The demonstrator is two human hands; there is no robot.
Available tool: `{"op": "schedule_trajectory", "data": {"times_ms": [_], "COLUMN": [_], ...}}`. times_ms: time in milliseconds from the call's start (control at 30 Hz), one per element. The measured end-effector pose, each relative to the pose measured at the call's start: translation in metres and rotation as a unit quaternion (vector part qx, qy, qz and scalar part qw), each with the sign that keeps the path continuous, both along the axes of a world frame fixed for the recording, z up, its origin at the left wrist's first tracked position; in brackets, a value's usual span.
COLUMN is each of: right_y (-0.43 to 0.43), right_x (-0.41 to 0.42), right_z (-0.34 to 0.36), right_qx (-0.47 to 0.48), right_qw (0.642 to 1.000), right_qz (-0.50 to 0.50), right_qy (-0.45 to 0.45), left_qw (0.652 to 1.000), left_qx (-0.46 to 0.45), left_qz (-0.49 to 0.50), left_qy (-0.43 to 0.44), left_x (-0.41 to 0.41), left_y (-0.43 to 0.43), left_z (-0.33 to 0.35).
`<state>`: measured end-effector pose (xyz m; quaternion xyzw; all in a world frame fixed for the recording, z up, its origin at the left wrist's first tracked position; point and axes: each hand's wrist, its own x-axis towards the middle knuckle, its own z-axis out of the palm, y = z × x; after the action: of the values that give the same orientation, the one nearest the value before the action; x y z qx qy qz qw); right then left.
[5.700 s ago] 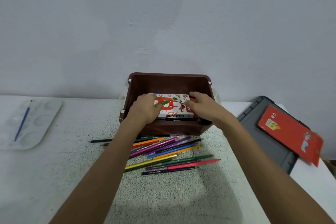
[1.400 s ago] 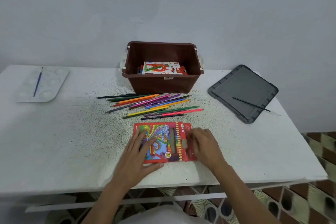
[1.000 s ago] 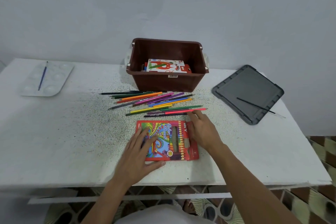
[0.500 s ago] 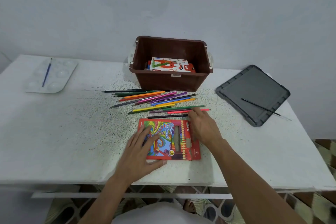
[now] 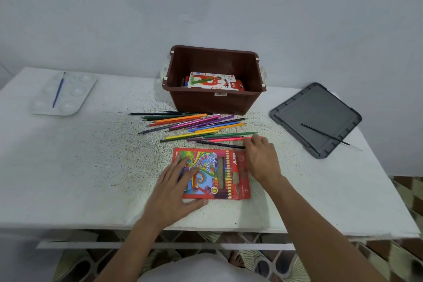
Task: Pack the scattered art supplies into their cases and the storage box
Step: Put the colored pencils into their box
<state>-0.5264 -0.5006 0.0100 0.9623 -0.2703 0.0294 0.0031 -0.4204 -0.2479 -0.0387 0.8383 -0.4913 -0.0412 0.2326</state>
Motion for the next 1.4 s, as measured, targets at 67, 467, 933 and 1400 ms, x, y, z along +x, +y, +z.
{"op": "schedule_trajectory", "data": {"times_ms": [67,467,933,1400], "right_y": [-0.003,-0.022,0.001,0.006], "right_x": [-0.013,-0.116,-0.125,-0.135], "right_z": [0.000,-0.019,-0.015,-0.011], "right_qx": [-0.014,-0.077,-0.065,-0.039], "right_qw": [0.999,0.989,0.987,0.983], "right_qz": [-0.020,-0.064,-0.013,0.056], "right_qy": [-0.021,-0.106,-0.148,-0.169], "left_qw": [1.000,1.000,0.999,0.999], "left_qx": [0.003,-0.013,-0.022,-0.017], "left_qz": [0.003,0.009,0.023,0.031], "left_qy": [0.004,0.002,0.014,0.017], "left_x": [-0.001,-0.001,0.000,-0.001], "left_y": [0.001,0.000,0.001,0.002], "left_z": [0.000,-0.002,-0.004,-0.005]}}
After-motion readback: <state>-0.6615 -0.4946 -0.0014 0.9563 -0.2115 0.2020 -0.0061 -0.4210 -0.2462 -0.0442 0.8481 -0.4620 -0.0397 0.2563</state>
